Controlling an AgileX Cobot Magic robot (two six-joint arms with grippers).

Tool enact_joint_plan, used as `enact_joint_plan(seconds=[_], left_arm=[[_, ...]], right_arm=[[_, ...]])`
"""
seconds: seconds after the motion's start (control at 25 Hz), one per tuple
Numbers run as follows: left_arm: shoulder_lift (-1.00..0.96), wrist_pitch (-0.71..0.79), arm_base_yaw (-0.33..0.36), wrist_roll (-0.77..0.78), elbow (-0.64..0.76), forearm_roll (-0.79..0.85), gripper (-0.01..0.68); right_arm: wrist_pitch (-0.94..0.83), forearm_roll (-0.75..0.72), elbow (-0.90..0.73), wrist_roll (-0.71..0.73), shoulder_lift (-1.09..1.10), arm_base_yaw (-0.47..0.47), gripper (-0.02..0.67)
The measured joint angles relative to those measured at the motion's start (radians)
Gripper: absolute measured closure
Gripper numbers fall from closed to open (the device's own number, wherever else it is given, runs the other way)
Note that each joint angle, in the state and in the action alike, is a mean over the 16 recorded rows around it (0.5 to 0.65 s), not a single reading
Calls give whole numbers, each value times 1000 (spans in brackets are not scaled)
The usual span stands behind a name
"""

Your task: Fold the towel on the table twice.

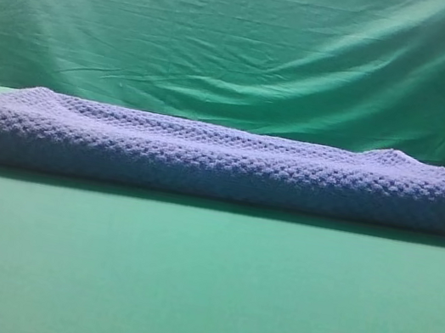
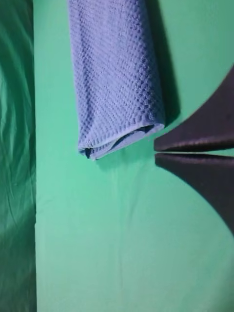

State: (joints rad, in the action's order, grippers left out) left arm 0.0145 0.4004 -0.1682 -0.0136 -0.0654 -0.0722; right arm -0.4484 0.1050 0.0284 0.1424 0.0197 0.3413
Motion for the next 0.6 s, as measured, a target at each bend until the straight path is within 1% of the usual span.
enact_joint_plan(seconds=[0.36,0.6], left_arm=[[0,-5,0,0,60,10,673],[0,-20,0,2,73,51,673]], right_arm=[[28,-25,-44,0,0,0,649],[44,-56,-48,0,0,0,649]])
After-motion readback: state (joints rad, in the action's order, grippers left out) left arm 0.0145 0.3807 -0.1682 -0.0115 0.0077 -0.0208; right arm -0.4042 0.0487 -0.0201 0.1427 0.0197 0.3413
